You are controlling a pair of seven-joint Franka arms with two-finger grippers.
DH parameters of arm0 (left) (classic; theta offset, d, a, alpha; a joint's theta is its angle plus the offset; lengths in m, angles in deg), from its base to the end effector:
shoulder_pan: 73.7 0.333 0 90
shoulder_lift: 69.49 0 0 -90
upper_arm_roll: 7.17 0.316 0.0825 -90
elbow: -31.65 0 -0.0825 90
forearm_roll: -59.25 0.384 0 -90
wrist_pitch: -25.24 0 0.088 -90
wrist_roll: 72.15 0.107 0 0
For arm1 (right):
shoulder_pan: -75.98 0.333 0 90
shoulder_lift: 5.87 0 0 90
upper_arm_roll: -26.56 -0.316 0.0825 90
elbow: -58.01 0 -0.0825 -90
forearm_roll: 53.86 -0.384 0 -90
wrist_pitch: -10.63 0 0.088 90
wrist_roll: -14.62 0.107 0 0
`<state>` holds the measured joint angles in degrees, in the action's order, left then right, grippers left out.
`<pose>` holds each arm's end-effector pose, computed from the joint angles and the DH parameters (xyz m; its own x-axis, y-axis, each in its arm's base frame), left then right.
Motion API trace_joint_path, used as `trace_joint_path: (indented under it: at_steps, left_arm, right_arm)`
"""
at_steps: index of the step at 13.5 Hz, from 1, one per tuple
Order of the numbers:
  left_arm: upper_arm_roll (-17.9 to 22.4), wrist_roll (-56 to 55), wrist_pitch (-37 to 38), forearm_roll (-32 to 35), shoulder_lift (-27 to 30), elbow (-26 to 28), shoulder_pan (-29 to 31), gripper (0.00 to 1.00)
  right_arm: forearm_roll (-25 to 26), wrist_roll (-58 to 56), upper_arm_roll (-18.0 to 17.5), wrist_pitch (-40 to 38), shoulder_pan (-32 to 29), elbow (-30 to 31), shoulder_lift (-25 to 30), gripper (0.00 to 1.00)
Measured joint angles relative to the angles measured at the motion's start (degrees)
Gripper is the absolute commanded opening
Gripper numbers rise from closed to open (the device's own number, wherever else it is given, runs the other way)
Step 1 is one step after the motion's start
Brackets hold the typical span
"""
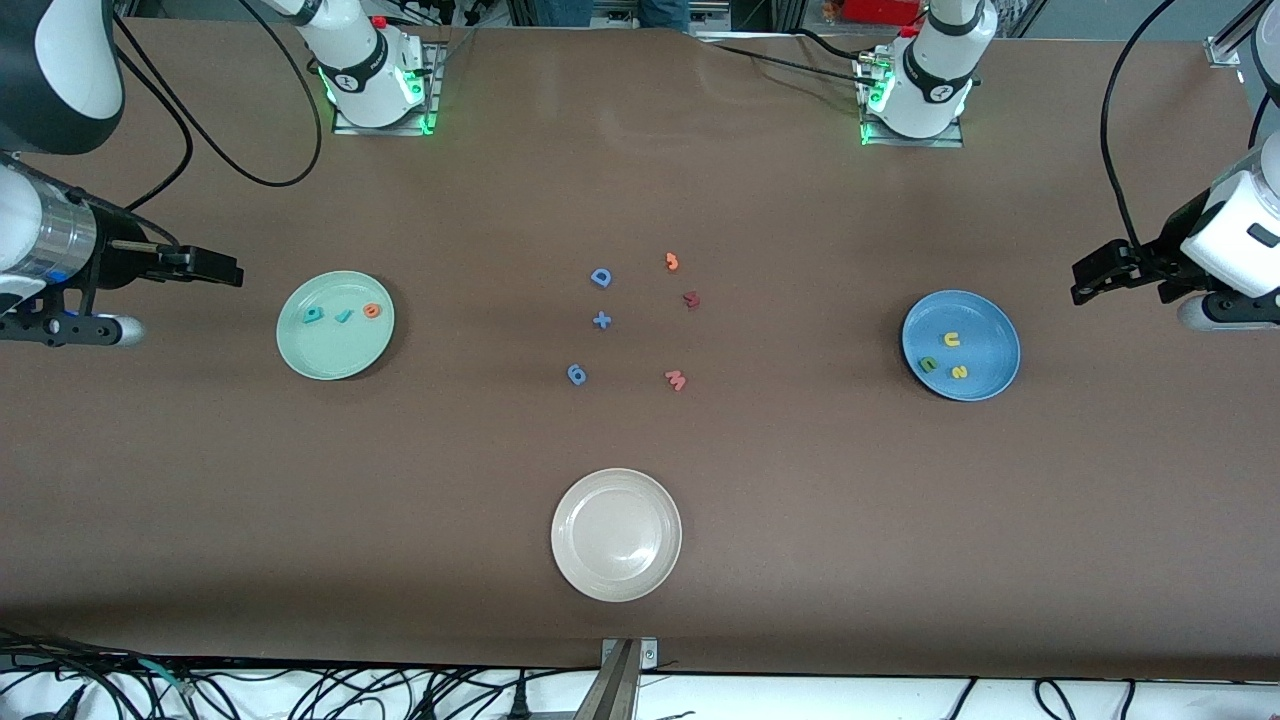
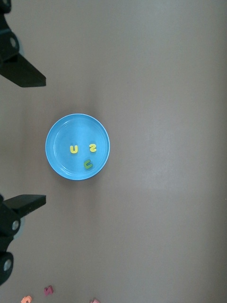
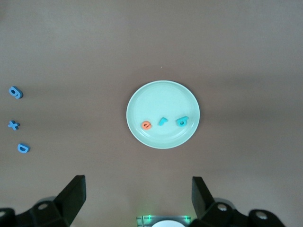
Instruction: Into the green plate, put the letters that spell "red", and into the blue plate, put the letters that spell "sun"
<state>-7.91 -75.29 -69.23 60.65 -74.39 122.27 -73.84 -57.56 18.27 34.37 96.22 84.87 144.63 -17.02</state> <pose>0.5853 -0.0063 0.5774 0.9991 0.0375 -0.0170 0.0371 -0.9990 -0.0242 0.5964 0.0254 0.5348 0.9765 -0.0433 -0.2111 -0.0495 -0.9985 -0.0243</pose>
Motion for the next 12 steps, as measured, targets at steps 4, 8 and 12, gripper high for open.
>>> trace_joint_path:
  at_steps: [4, 8, 12]
  left_arm:
    - [0.0, 0.01, 0.0, 0.0, -0.01, 0.0, 0.0, 1.0]
    - [0.0, 0.01, 0.0, 0.0, -0.04, 0.0, -0.01, 1.0]
    - [0.0, 0.01, 0.0, 0.0, -0.05, 0.0, -0.01, 1.0]
  right_arm:
    - [0.3, -0.15, -5.65, 7.89, -5.84, 7.5, 4.51, 1.0]
    - [1.03, -0.49, -12.2, 9.66, -12.07, 8.17, 6.04, 0.99]
    - [2.51, -0.49, -13.23, 11.53, -12.55, 7.44, 6.34, 0.99]
